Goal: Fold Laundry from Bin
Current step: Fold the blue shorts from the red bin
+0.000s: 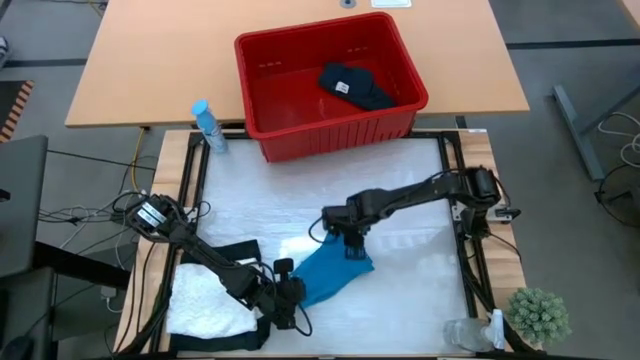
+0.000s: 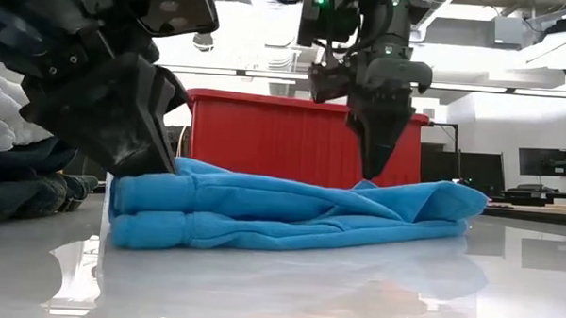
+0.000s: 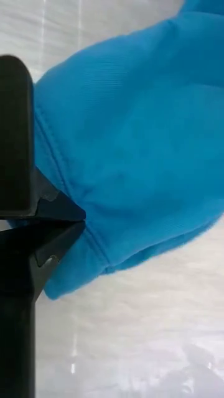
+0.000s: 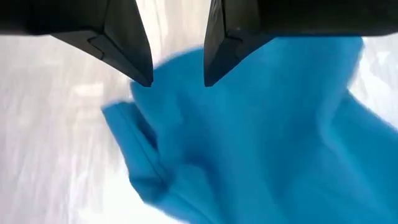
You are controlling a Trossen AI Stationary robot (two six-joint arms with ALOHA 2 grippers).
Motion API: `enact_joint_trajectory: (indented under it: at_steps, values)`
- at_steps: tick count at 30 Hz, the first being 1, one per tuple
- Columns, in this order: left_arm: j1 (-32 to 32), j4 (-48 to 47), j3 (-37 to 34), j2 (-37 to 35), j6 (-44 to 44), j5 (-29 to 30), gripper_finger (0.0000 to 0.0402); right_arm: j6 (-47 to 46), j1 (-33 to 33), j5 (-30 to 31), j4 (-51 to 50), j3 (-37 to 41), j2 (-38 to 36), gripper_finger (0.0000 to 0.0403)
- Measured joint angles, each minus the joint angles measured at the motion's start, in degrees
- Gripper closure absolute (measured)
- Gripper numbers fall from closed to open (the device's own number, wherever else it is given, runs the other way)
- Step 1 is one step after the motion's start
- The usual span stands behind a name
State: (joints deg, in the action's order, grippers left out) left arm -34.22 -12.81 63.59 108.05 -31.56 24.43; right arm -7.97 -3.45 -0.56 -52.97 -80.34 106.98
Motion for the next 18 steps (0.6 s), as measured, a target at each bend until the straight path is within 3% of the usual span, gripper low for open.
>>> enact_joint_trajectory:
  at_steps: [8, 18]
  values:
    - [-0.28, -1.04, -0.13, 0.92, 0.37, 0.31, 0.0401, 12.48, 0.72, -3.86, 5.85, 0.02, 0.02, 0.0238]
    - [-0.37, -1.52, -0.13, 1.09, 0.38, 0.63, 0.0401, 17.46, 0.75, -1.0, 14.23, 0.38, 0.09, 0.0239]
